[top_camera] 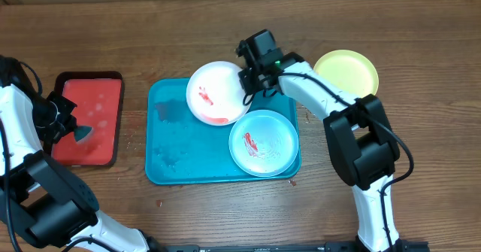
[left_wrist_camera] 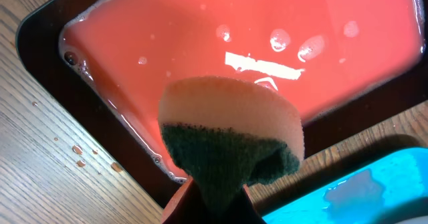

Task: Clean dirty plates on tray and stack at the side
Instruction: 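Move the right gripper to the white plate rim and grip it, then bring the sponge onto the white plate with the left gripper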

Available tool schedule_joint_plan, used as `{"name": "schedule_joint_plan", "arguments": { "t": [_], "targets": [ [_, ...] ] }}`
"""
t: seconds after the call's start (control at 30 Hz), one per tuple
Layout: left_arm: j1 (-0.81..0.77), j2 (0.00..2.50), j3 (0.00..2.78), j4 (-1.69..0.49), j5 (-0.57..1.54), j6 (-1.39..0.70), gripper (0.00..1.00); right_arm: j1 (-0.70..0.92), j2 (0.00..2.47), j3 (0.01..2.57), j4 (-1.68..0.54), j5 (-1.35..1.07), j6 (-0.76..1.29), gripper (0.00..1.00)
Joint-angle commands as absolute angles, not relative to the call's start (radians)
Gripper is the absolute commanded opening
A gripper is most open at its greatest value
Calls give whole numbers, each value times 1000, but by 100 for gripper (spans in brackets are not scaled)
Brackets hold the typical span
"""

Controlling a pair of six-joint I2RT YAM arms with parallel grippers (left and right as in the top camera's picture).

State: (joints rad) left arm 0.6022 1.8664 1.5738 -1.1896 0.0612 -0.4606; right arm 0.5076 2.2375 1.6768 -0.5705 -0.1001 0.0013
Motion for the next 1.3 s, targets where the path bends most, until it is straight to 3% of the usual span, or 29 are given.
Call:
{"name": "schedule_joint_plan", "arguments": {
  "t": [0.0,0.23,0.5,0.73,0.9,1.27],
  "targets": [
    [592,1870,1592,-1192,110,-432,4,579,2233,1702,-614,-99,30,4],
    [543,1870,1592,-1150,405,-185,4,675,2233,1702,-638,-121,159,4],
    [414,1873,1591,-1143,347,-186,4,712,2234,1702,-623,-113,276,4],
    [265,1878,1542,-1114,344,-187,4,712,2236,1666,-607,31,455,4],
    [158,1879,1462,-1025,343,-211,4,713,2236,1640,-609,-30,455,4],
    [-1,1879,1321,-793,329,-355,5,713,2236,1635,-665,33,656,4]
  ]
}}
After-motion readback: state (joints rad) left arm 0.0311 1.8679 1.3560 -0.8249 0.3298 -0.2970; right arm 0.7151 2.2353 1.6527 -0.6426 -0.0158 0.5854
